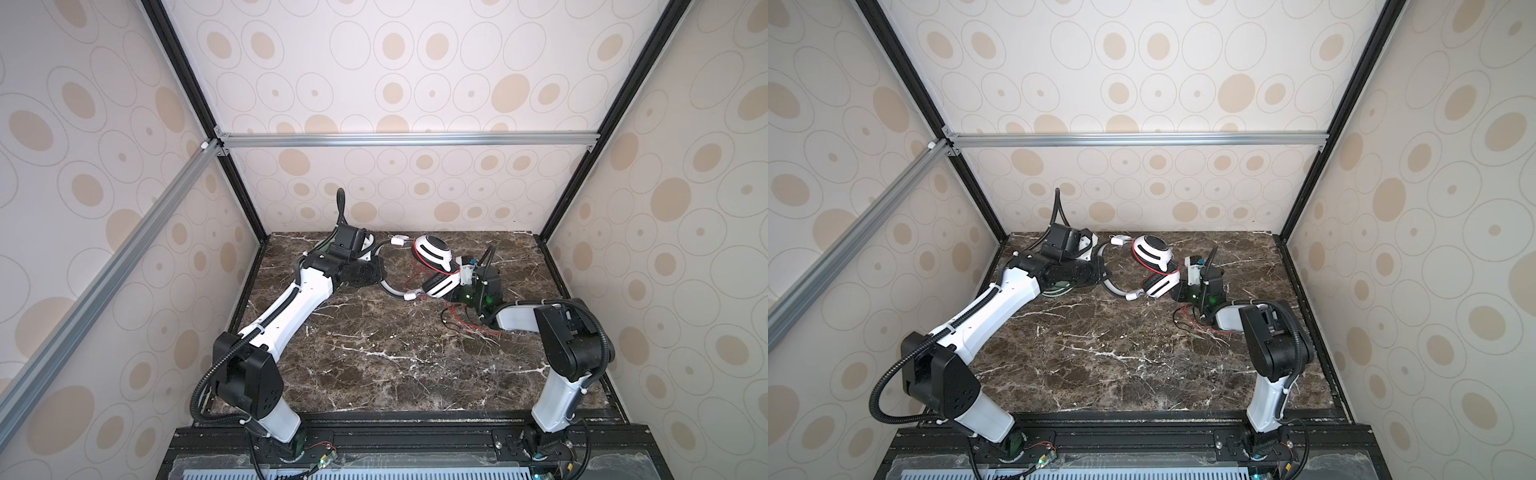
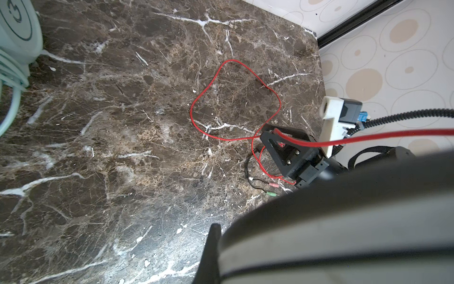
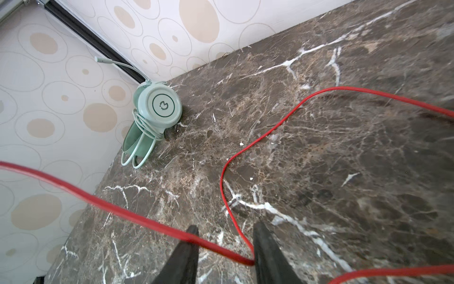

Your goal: Wrap the headphones

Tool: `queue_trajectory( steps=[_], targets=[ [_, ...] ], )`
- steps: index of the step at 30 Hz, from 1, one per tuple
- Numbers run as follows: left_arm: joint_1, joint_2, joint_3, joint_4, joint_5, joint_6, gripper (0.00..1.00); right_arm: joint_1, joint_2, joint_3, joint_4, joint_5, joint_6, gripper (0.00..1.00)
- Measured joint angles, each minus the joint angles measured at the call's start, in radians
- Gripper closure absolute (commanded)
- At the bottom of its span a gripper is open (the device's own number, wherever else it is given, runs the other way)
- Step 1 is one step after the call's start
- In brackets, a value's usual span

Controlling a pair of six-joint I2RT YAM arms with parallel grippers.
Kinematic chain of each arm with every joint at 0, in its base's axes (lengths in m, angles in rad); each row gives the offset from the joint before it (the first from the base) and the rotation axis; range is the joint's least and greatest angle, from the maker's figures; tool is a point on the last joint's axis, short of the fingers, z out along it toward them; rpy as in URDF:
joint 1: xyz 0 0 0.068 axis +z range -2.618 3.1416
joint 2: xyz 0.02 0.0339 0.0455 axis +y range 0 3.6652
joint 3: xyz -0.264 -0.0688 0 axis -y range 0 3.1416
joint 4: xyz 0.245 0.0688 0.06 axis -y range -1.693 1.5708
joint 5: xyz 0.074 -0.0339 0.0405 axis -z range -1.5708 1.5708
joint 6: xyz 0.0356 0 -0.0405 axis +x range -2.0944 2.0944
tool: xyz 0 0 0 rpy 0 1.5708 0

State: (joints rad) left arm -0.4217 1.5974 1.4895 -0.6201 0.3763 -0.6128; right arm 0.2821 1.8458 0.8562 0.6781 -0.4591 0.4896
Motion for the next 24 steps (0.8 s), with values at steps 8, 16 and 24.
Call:
queue_trajectory(
  steps=[8,16,24],
  targets=[
    [0.012,0.000,-0.003,0.006,0.005,-0.003,1.00,0.039,0.045,0.003,0.026,0.011,0.022,0.75],
    [0.016,0.000,-0.007,0.007,0.010,-0.005,1.00,0.074,0.057,0.035,0.025,0.028,0.014,0.59],
    [0.017,0.000,-0.009,0.008,0.011,-0.006,1.00,0.097,0.100,0.058,0.039,0.060,0.037,0.93]
  ],
)
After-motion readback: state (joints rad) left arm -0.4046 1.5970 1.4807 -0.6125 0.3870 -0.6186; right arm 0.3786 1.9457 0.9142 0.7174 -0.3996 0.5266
